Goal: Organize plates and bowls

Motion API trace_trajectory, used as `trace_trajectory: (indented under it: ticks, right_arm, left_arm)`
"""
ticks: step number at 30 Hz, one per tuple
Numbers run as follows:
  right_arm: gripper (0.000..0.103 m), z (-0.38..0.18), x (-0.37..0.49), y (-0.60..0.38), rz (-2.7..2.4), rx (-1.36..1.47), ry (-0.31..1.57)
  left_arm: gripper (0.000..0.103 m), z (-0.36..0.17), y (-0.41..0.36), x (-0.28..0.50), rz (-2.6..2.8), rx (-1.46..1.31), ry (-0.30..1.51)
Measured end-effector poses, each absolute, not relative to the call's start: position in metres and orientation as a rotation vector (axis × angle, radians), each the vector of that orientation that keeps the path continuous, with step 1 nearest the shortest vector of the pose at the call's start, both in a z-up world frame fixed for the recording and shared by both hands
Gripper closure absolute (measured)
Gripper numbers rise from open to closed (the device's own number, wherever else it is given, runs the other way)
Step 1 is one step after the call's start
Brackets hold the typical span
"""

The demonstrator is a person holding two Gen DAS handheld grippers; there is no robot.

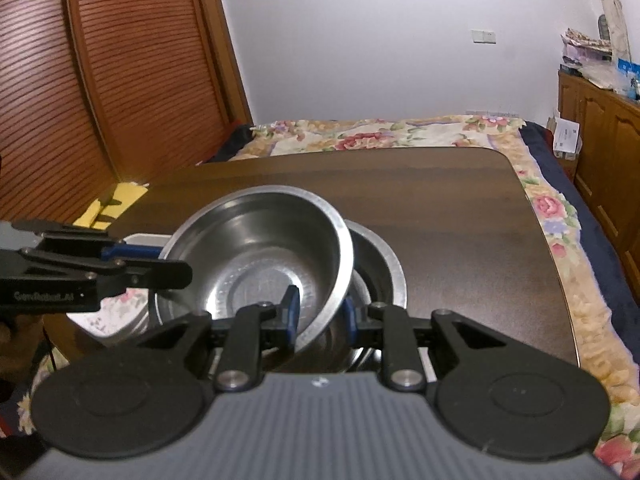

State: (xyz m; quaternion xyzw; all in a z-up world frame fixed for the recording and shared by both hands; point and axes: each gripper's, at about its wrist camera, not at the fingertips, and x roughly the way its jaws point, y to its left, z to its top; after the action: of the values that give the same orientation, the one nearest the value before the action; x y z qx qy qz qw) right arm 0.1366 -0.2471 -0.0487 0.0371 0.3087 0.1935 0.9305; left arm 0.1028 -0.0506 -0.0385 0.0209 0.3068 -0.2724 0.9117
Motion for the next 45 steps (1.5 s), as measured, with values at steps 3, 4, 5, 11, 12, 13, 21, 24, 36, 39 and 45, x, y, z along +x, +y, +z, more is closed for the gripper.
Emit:
trace_trajectory:
  ticks: [3, 4, 5, 11, 12, 13, 21, 24, 36, 39, 45]
  right_arm:
    - [0.078, -0.049, 0.136, -0.244, 0.396, 0.046, 0.628]
    - [0.078, -0.049, 0.136, -0.243, 0.393, 0.039, 0.628]
    - [0.078, -0.050, 0.136, -0.242, 0.389, 0.028, 0.629]
    - [0.078, -0.053, 0.134, -0.238, 0.361, -0.033, 0.618]
    - [0.078, -0.053, 0.134, -0.238, 0.358, -0.035, 0.616]
    - [0.078, -0.053, 0.135, -0.239, 0.359, -0.035, 0.616]
    - [0.078, -0.049, 0.134, -0.242, 0.350, -0.039, 0.589]
    - [0.078, -0.047, 0.131, -0.246, 0.350, -0.015, 0.574]
    - [0.078, -0.041, 0.120, -0.259, 0.325, 0.080, 0.501]
    - [0.077, -0.043, 0.117, -0.259, 0.316, 0.077, 0.493]
    - [0.045, -0.047, 0.111, -0.256, 0.293, 0.056, 0.439]
  left_arm:
    - [0.079, -0.043, -0.053, 0.104, -0.536, 0.085, 0.628]
    - [0.079, -0.042, -0.055, 0.105, -0.531, 0.092, 0.633]
    - [0.079, -0.043, -0.056, 0.106, -0.531, 0.093, 0.636]
    - [0.079, -0.047, -0.056, 0.109, -0.531, 0.098, 0.649]
    - [0.079, -0.048, -0.055, 0.109, -0.530, 0.098, 0.649]
    - [0.079, -0.048, -0.055, 0.108, -0.528, 0.098, 0.648]
    - [0.079, -0.046, -0.052, 0.102, -0.527, 0.078, 0.630]
    - [0.079, -0.043, -0.051, 0.100, -0.527, 0.066, 0.617]
    - [0.065, -0.039, -0.048, 0.092, -0.490, 0.046, 0.567]
    - [0.052, -0.038, -0.048, 0.089, -0.478, 0.047, 0.554]
    - [0.020, -0.039, -0.045, 0.089, -0.447, 0.029, 0.518]
